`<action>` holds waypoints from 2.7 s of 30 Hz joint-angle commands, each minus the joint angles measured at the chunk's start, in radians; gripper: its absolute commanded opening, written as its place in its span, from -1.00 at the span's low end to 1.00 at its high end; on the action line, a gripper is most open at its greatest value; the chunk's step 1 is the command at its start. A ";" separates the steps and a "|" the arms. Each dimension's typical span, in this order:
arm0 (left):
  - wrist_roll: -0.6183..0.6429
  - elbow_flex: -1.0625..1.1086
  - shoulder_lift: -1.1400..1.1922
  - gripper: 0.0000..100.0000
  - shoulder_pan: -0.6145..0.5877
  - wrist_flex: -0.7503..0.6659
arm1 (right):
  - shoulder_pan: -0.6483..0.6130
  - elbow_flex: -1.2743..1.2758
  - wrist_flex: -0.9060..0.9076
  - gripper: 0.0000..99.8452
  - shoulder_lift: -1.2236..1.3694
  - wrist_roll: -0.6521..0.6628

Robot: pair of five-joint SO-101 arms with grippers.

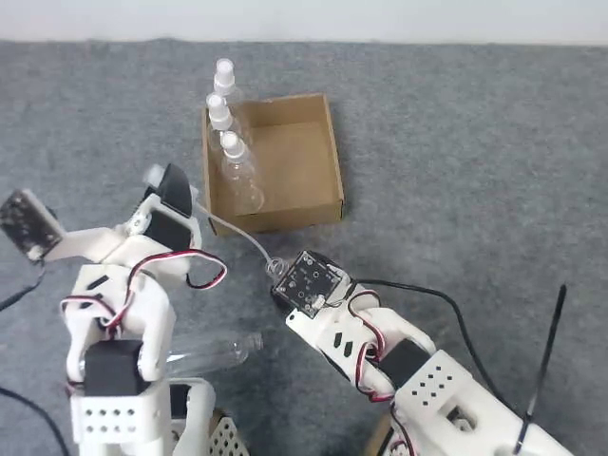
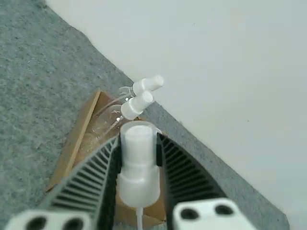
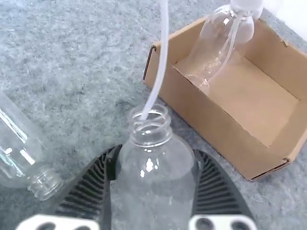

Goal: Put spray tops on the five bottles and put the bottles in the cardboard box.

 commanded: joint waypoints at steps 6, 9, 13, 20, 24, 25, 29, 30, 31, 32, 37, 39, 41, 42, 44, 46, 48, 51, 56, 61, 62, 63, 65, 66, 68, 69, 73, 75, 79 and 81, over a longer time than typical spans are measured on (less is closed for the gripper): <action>-0.052 0.022 -0.018 -0.97 0.009 0.011 | -0.008 -0.012 -0.024 -0.85 -0.036 0.009; -0.080 0.024 -0.018 -0.97 0.011 0.025 | -0.007 -0.011 -0.024 -0.86 -0.036 0.009; -0.098 0.028 -0.018 -0.97 0.011 0.041 | -0.005 -0.012 -0.024 -0.95 -0.036 -0.029; -0.121 0.028 -0.018 -0.97 0.109 0.074 | -0.005 -0.011 -0.024 -0.97 -0.036 -0.041; -0.124 0.047 -0.018 -0.97 0.123 0.069 | -0.004 -0.011 -0.024 -0.97 -0.036 -0.043; -0.137 0.050 -0.018 -0.97 0.130 0.069 | -0.004 -0.011 -0.024 -0.97 -0.036 -0.043; -0.164 0.067 -0.018 -0.97 0.161 0.072 | 0.028 -0.011 -0.024 -0.97 -0.038 -0.046; -0.166 0.070 -0.018 -0.97 0.167 0.072 | 0.035 -0.011 -0.024 -0.97 -0.038 -0.046; -0.166 0.071 -0.018 -0.97 0.173 0.072 | 0.038 -0.011 -0.024 -0.97 -0.038 -0.046; -0.166 0.071 -0.018 -0.97 0.178 0.074 | 0.038 -0.011 -0.024 -0.97 -0.038 -0.046; -0.170 0.076 -0.018 -0.97 0.210 0.075 | 0.038 -0.011 -0.024 -0.97 -0.038 -0.046; -0.199 0.091 -0.018 -0.97 0.236 0.074 | 0.038 -0.011 -0.024 -0.97 -0.038 -0.046; -0.218 0.105 -0.018 -0.97 0.264 0.074 | 0.038 -0.011 -0.024 -0.97 -0.038 -0.046; -0.221 0.110 -0.018 -0.97 0.273 0.072 | 0.038 -0.012 -0.024 -0.97 -0.038 -0.046; -0.242 0.119 -0.018 -0.97 0.288 0.069 | 0.038 -0.014 -0.024 -0.97 -0.038 -0.046; -0.264 0.130 -0.018 -0.97 0.310 0.069 | 0.038 -0.014 -0.024 -0.97 -0.038 -0.046; -0.281 0.137 -0.018 -0.97 0.333 0.068 | 0.038 -0.012 -0.024 -0.97 -0.038 -0.046; -0.290 0.147 -0.017 -0.97 0.358 0.066 | 0.038 -0.011 -0.022 -0.97 -0.038 -0.046; -0.316 0.179 -0.017 -0.97 0.361 0.029 | 0.038 -0.011 -0.021 -0.97 -0.038 -0.046; -0.361 0.219 -0.017 -0.97 0.374 -0.002 | 0.039 -0.011 -0.022 -0.97 -0.038 -0.046; -0.374 0.225 -0.017 -0.97 0.391 0.000 | 0.039 -0.011 -0.022 -0.97 -0.038 -0.044; -0.391 0.232 -0.017 -0.97 0.416 0.002 | 0.039 -0.011 -0.022 -0.97 -0.038 -0.044; -0.417 0.245 -0.017 -0.97 0.451 0.002 | 0.041 -0.011 -0.022 -0.97 -0.038 -0.044; -0.423 0.246 -0.017 -0.97 0.457 0.002 | 0.050 -0.011 -0.022 -0.97 -0.038 -0.044; -0.422 0.246 -0.017 -0.95 0.454 0.003 | 0.077 -0.012 -0.024 -0.97 -0.038 -0.044; -0.422 0.246 -0.017 -0.92 0.454 0.005 | 0.096 -0.014 -0.024 -0.97 -0.038 -0.046; -0.417 0.254 -0.017 -0.70 0.454 0.031 | 0.125 -0.017 -0.024 -0.97 -0.038 -0.046; -0.417 0.255 -0.017 -0.64 0.454 0.041 | 0.125 -0.017 -0.024 -0.97 -0.038 -0.046; -0.417 0.255 -0.017 -0.63 0.454 0.054 | 0.125 -0.017 -0.024 -0.97 -0.038 -0.046; -0.417 0.255 -0.017 -0.62 0.454 0.054 | 0.125 -0.017 -0.024 -0.97 -0.038 -0.046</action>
